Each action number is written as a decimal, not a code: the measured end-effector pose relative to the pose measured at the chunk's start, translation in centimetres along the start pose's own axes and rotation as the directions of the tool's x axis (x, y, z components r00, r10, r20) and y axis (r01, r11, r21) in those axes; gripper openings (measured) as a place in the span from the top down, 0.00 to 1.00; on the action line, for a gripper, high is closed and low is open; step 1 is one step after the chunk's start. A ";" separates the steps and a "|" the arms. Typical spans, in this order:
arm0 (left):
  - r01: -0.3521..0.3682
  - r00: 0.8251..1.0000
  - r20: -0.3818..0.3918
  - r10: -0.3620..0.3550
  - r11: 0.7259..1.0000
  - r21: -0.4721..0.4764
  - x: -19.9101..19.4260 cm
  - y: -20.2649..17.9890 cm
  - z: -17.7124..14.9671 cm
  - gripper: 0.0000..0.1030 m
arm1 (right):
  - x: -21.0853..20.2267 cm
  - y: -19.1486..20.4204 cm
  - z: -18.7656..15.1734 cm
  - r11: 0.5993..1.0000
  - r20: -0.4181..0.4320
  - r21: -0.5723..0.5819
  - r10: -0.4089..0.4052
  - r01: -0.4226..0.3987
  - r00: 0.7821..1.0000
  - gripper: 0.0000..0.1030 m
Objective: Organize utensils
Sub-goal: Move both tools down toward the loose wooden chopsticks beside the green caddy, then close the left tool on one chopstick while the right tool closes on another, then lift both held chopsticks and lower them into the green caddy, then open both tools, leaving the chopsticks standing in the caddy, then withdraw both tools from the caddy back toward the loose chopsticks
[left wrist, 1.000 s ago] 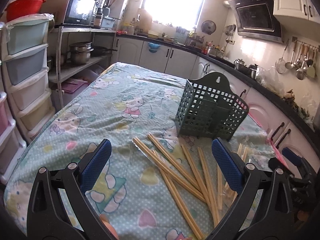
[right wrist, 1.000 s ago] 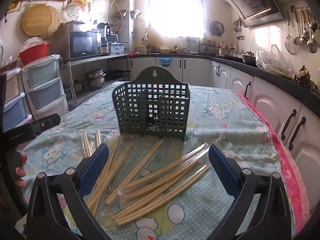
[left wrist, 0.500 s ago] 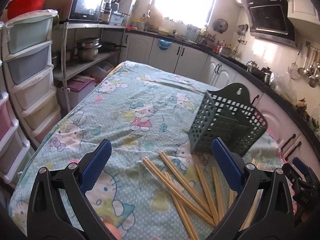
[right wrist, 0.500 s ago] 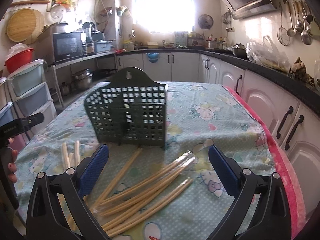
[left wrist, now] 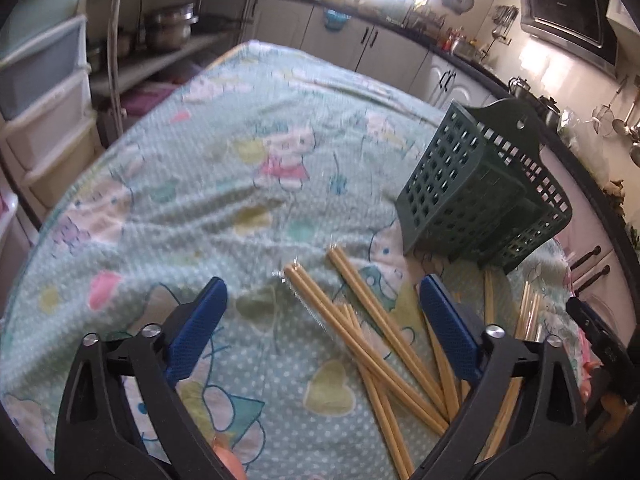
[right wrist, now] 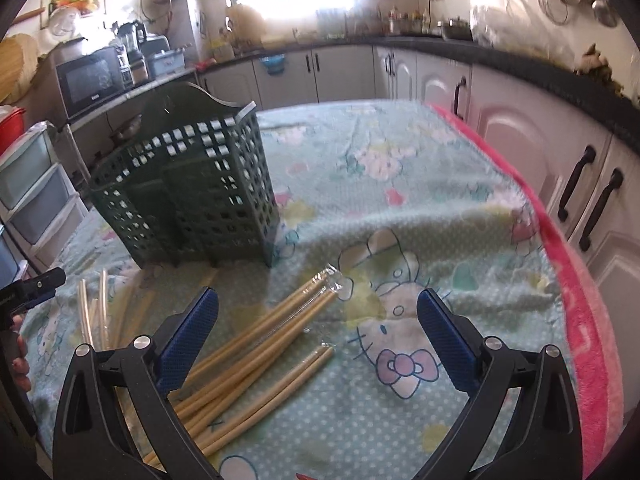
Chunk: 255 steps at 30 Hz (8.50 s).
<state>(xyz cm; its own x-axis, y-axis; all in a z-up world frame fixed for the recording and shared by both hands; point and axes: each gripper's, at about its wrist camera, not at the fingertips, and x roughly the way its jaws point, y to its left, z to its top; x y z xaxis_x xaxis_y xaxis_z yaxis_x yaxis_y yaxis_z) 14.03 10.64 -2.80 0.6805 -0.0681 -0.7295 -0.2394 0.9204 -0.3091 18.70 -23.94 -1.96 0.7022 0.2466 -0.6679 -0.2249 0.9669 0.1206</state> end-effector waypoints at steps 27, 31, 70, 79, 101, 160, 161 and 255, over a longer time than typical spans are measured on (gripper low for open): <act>0.017 0.993 -0.118 -0.032 0.992 -0.125 4.1 2.2 1.4 0.61 | 5.8 -4.4 1.1 0.964 -0.140 0.220 0.182 -0.149 0.973 0.88; -0.002 0.993 -0.118 -0.013 0.992 -0.125 4.2 2.4 1.5 0.75 | 5.2 -4.4 1.3 0.963 -0.117 0.214 0.189 -0.161 0.975 0.93; 0.244 0.948 0.149 -0.280 0.945 0.219 -9.0 -9.8 6.9 0.97 | -10.2 4.3 8.1 0.913 0.193 -0.176 0.399 -0.368 0.897 0.97; 0.273 0.920 0.202 -0.336 0.919 0.286 -11.5 -12.0 8.2 0.97 | -12.6 5.8 10.5 0.897 0.263 -0.247 0.427 -0.368 0.865 0.97; 0.239 0.859 0.370 -0.352 0.917 0.318 -14.5 -15.2 15.5 0.97 | -13.5 5.6 19.6 0.929 0.463 -0.187 0.371 -0.320 0.805 0.97; 0.128 0.949 0.240 -0.205 0.946 0.299 -2.8 -10.9 11.7 0.80 | -2.7 2.4 14.8 0.969 0.328 0.037 0.221 -0.246 0.919 0.82; 0.130 0.950 0.237 -0.204 0.947 0.295 -2.8 -10.8 11.7 0.79 | -2.7 2.4 14.7 0.969 0.326 0.038 0.217 -0.243 0.920 0.81; 0.110 0.993 -0.057 -0.106 0.991 0.080 2.5 -1.0 1.8 0.28 | 1.9 7.5 2.6 0.965 -0.055 -0.115 0.231 -0.236 0.971 0.48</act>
<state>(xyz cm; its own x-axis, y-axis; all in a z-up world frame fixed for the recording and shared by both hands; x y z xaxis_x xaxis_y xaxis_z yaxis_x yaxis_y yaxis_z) 17.18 10.28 -3.23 0.6615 -0.1870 -0.7262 -0.1066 0.9351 -0.3379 20.13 -16.07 -0.43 0.5928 0.4593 -0.6615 -0.4601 0.8673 0.1898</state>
